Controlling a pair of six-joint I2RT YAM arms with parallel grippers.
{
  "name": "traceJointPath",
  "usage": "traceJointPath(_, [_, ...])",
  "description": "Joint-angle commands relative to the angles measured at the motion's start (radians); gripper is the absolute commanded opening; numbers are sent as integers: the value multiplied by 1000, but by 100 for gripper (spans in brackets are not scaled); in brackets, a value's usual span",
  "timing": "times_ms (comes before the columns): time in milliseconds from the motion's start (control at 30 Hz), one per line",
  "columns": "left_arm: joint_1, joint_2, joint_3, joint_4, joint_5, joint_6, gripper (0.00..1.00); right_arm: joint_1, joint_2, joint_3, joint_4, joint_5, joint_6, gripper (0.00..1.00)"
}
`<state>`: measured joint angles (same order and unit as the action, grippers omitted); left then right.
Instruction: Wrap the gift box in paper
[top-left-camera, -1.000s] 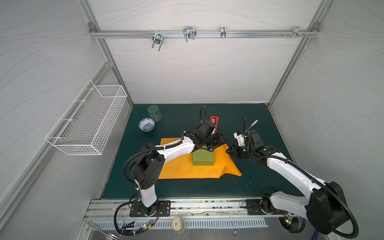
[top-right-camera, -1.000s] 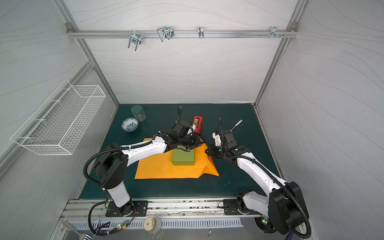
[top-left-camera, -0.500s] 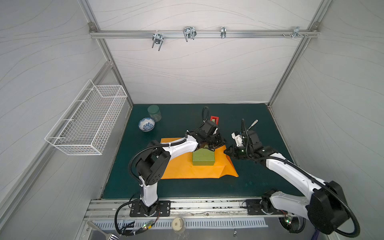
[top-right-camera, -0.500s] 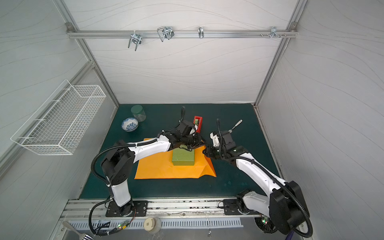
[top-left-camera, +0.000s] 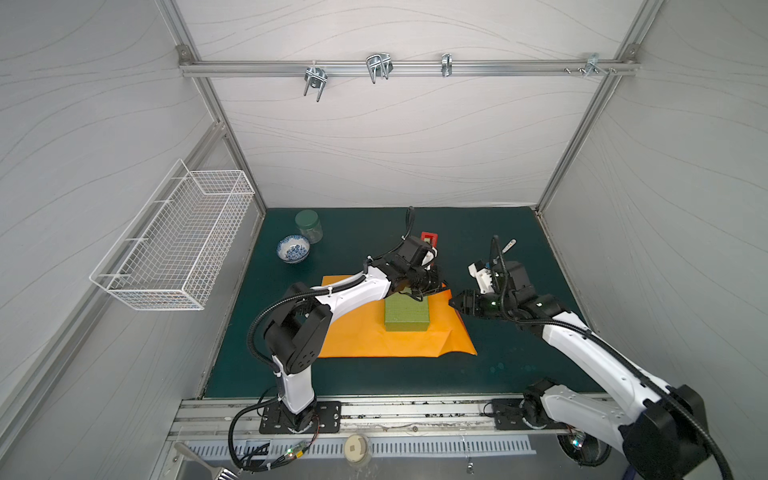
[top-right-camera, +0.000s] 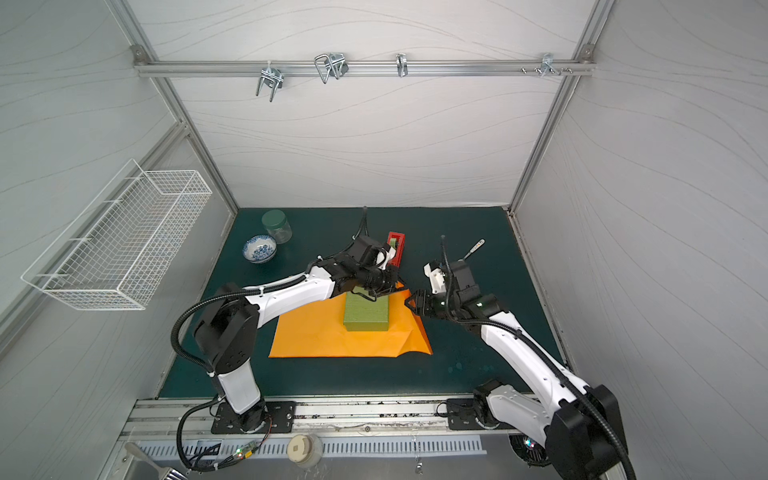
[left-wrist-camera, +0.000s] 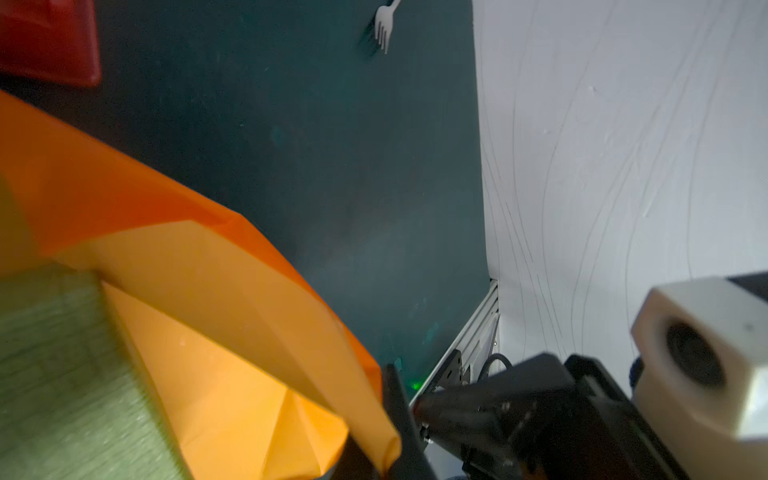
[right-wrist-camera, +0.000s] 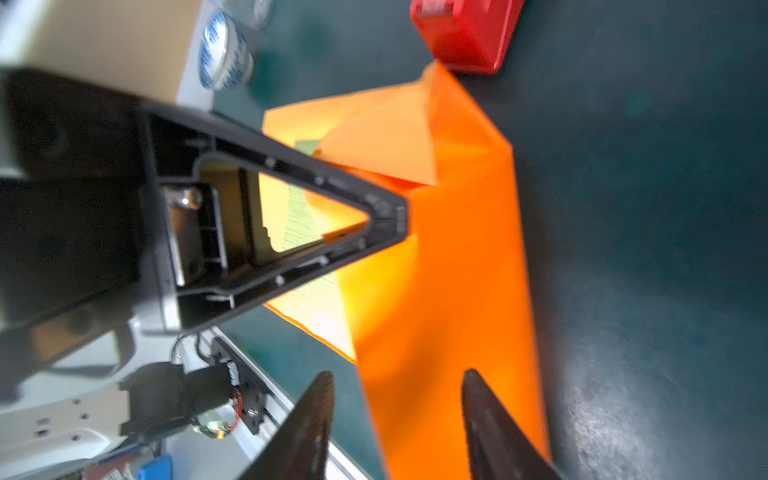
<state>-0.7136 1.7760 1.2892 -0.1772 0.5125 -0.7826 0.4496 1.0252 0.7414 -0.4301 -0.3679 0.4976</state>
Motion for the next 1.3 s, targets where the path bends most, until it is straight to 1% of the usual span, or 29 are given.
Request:
traceJointPath(0, [62,-75,-25,-8,97,108,0,-39,-38,22,-59,-17,-60,65])
traceJointPath(33, [80,-81,-34,-15,116,130,0,-42,-38,23,-58,-14,-67,74])
traceJointPath(100, [111,-90,-45,-43,142,163,0,-42,-25,24,-49,-12,-74,80])
traceJointPath(167, [139,-97,-56,-71,156,204,0,-44,0,27,-28,-21,-66,83])
traceJointPath(233, [168,-105,-67,-88,179,240,0,-43,34,31,8,-62,-52,86])
traceJointPath(300, [198,-113,-86,-72,205,246,0,-39,68,40,27,-77,-43,88])
traceJointPath(433, [240,-126,-93,-71,246,274,0,-1,139,51,79,-82,-13,90])
traceJointPath(533, [272,-127,-99,-100,248,299,0,38,199,68,105,-70,6,91])
traceJointPath(700, [318,-154,-164,-65,267,292,0,57,284,83,164,-83,46,92])
traceJointPath(933, [398,-175,-231,-18,297,294,0,91,394,116,206,-58,60,93])
traceJointPath(1100, [433,-155,-255,18,315,287,0,122,467,145,241,-68,77,93])
traceJointPath(1267, [445,-140,-272,22,315,288,0,160,529,178,257,-61,85,94])
